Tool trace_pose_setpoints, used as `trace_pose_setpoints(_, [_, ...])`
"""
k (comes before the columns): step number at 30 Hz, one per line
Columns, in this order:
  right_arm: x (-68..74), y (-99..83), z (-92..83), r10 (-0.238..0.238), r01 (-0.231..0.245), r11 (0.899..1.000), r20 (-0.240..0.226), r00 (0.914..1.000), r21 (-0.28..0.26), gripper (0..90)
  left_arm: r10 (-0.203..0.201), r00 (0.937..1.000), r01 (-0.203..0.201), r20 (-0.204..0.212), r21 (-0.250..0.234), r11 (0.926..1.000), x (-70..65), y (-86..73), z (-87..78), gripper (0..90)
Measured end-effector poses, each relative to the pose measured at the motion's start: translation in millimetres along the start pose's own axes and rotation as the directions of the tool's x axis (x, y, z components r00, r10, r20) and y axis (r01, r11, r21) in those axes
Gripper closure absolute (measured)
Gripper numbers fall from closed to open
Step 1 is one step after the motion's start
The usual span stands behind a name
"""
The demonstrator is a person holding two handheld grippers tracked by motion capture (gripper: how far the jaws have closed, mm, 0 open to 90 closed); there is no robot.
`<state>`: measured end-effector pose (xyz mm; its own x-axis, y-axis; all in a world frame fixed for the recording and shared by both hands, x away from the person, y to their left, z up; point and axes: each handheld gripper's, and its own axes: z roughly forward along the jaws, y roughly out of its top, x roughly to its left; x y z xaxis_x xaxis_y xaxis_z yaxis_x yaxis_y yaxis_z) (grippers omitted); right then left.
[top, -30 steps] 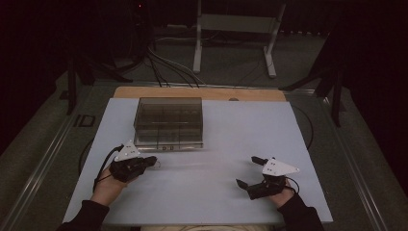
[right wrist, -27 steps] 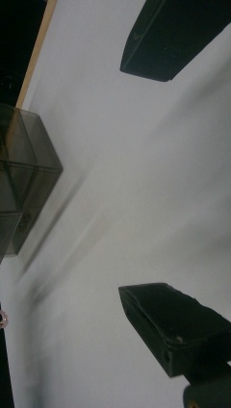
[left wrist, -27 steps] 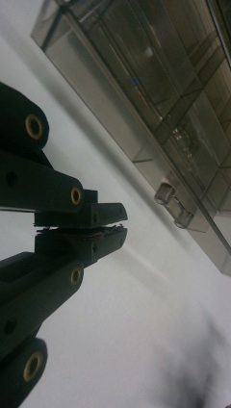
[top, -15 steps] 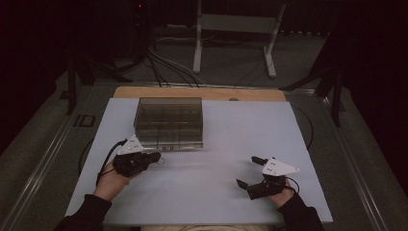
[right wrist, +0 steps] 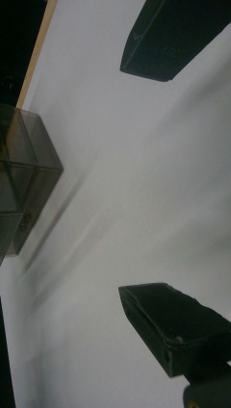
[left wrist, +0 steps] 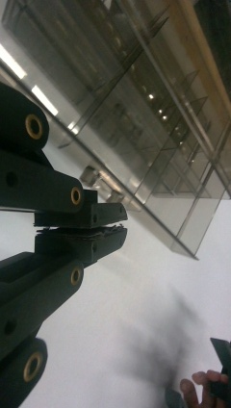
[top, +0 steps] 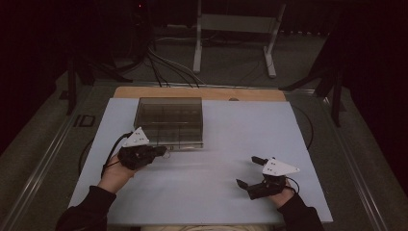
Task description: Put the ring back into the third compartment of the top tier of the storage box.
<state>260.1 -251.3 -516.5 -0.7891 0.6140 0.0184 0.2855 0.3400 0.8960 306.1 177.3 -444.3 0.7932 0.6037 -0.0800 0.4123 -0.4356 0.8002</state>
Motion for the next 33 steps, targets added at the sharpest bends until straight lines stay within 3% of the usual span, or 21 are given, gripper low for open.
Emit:
trace_pose_setpoints(13, [0.1,-0.1,-0.1,-0.001,0.001,1.0,-0.001,1.0,0.001,0.0,0.014,0.9999,-0.014,0.004,0.003,0.9999,8.0,23.1,11.9,87.4])
trace_pose_setpoints(33, [0.1,-0.2,-0.4,-0.003,0.003,1.0,-0.002,1.0,0.0,0.0,0.017,0.9999,-0.017,0.001,0.012,0.9998,14.8,44.4,34.7,87.4])
